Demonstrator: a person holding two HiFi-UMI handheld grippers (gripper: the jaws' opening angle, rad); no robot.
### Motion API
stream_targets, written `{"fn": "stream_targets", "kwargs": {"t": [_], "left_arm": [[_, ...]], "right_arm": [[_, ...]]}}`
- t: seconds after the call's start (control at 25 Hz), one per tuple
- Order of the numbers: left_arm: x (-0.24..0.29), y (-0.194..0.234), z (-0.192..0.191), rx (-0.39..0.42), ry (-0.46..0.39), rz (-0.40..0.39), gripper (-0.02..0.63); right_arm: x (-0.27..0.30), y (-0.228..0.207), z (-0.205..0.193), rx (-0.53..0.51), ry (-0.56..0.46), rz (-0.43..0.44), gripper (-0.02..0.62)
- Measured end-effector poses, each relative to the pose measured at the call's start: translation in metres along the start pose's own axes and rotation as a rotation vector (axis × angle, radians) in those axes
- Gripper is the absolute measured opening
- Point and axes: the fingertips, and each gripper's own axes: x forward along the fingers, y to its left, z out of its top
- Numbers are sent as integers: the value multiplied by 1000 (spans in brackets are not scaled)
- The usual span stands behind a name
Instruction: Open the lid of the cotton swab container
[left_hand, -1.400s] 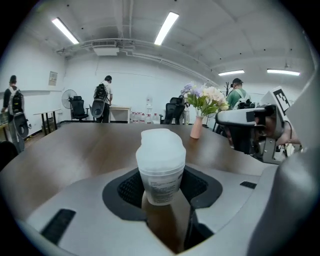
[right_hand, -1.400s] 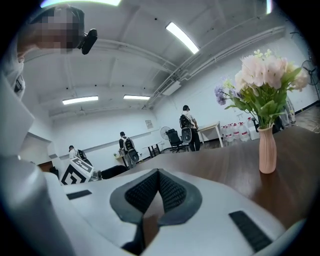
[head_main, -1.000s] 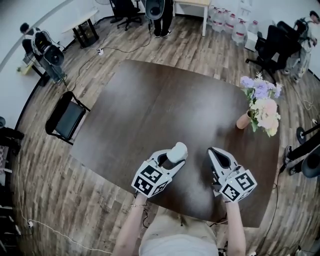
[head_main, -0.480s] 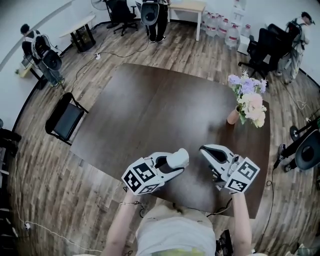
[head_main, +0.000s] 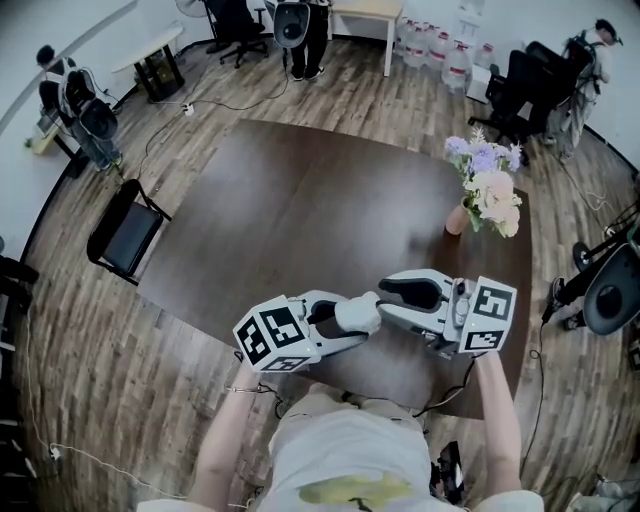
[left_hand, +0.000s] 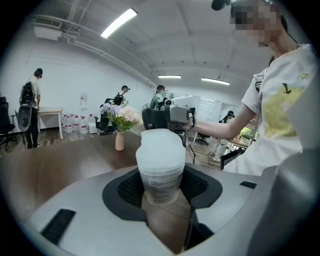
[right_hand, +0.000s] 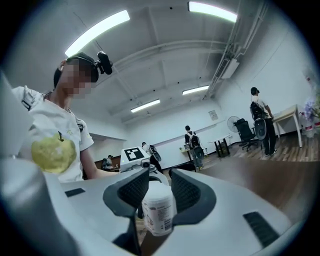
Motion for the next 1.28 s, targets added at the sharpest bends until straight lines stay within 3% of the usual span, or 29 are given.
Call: {"fn": "stream_targets", "kwargs": {"t": [0.12, 0.6, 0.92, 1.16, 1.28], "left_arm": [[-2, -7, 6, 13, -6, -34, 210], [-6, -16, 13, 30, 7, -106, 212], [-6, -15, 11, 21, 5, -108, 210], [-6, -12, 9, 22, -3, -87, 210], [-5, -9, 8, 71, 16, -45, 209]], "right_arm": [[8, 9, 0, 6, 62, 55, 203], [30, 26, -14, -48, 258, 199, 227], [32, 26, -16, -79, 284, 223, 225], [33, 19, -17, 2, 261, 200, 224], [34, 15, -14, 85, 214, 195, 224]]}}
